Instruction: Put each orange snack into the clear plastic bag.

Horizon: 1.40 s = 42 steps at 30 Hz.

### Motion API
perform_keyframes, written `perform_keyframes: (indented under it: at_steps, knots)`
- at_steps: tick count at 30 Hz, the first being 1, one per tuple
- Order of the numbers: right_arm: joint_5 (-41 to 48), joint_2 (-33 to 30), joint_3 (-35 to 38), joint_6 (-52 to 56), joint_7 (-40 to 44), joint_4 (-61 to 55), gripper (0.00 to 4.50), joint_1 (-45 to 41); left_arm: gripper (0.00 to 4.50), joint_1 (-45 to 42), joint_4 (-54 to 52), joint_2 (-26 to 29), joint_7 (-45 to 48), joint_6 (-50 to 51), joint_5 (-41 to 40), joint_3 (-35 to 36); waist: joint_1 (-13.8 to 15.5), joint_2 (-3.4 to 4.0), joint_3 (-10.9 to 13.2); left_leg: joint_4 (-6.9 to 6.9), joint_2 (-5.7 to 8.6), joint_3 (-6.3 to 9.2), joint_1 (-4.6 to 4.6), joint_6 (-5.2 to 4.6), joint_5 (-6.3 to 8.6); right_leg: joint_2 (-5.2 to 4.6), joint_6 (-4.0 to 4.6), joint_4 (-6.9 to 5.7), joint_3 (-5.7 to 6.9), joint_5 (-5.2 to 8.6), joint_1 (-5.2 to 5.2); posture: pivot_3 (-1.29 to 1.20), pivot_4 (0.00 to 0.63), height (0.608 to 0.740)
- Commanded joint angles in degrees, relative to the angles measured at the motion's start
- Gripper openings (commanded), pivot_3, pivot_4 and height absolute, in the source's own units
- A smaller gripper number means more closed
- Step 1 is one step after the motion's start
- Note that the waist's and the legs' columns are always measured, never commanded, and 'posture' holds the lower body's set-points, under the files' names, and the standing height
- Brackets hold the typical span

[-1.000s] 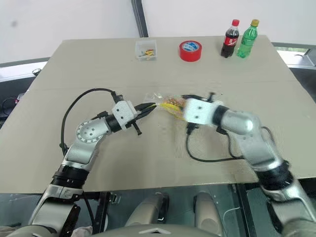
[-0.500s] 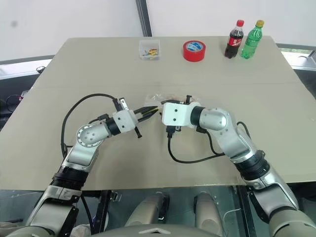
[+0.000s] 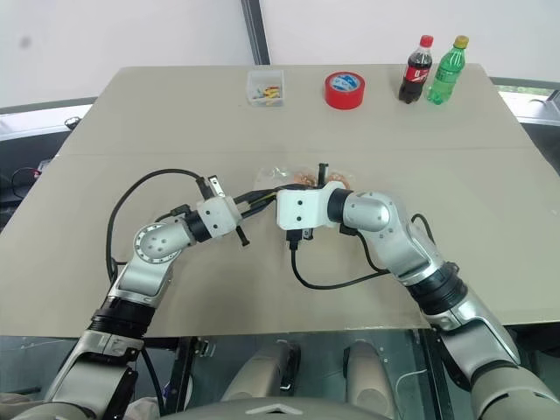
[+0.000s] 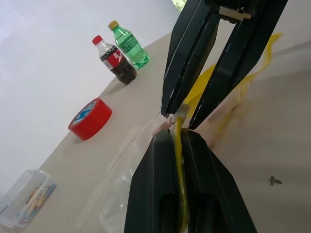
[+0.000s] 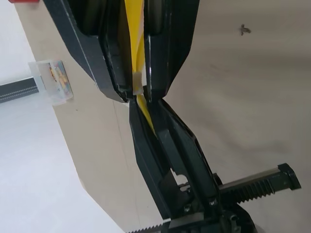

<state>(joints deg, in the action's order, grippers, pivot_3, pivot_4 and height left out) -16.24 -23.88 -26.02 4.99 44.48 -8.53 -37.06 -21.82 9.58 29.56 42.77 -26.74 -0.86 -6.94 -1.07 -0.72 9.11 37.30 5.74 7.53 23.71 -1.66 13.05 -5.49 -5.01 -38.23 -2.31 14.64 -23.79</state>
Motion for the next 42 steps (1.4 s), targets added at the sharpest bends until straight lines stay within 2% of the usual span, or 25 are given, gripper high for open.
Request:
perform_keyframes:
  at_steps: [1,35,37,42]
  knots:
    - [-0.82,0.53,0.26,-1.38,-0.34,-0.66,0.52,-1.38,0.00,0.34,-1.01,0.33,-0.55,-1.13,-1.44,1.61,0.00,0.00,0.00,0.00,0.00,0.00,0.00,0.00,0.00,0.00,0.00,0.00,0.00,0.00,0.00,0.00,0.150,0.740]
    - [-2.96,2.29,0.48,-0.20,0.14,0.55,0.52,-1.43,0.00,0.79,-3.00,0.11,-0.66,0.45,-1.89,1.31,0.01,0.00,0.00,0.00,0.00,0.00,0.00,0.00,0.00,0.00,0.00,0.00,0.00,0.00,0.00,0.00,0.150,0.740]
    - [-2.85,2.49,0.40,-0.13,0.25,0.52,0.09,-1.49,0.00,0.69,-3.08,0.02,-0.75,0.71,-1.90,1.33,0.00,0.00,0.00,0.00,0.00,0.00,0.00,0.00,0.00,0.01,0.00,0.00,0.00,0.00,0.00,0.00,0.150,0.740]
    - [-2.82,2.44,0.52,-0.22,0.29,0.78,0.09,-1.44,0.00,0.50,-3.13,-0.06,-0.94,1.16,-2.09,1.42,0.00,0.00,0.00,0.00,0.00,0.00,0.00,0.00,0.00,0.01,0.00,0.00,0.00,0.00,0.00,0.00,0.150,0.740]
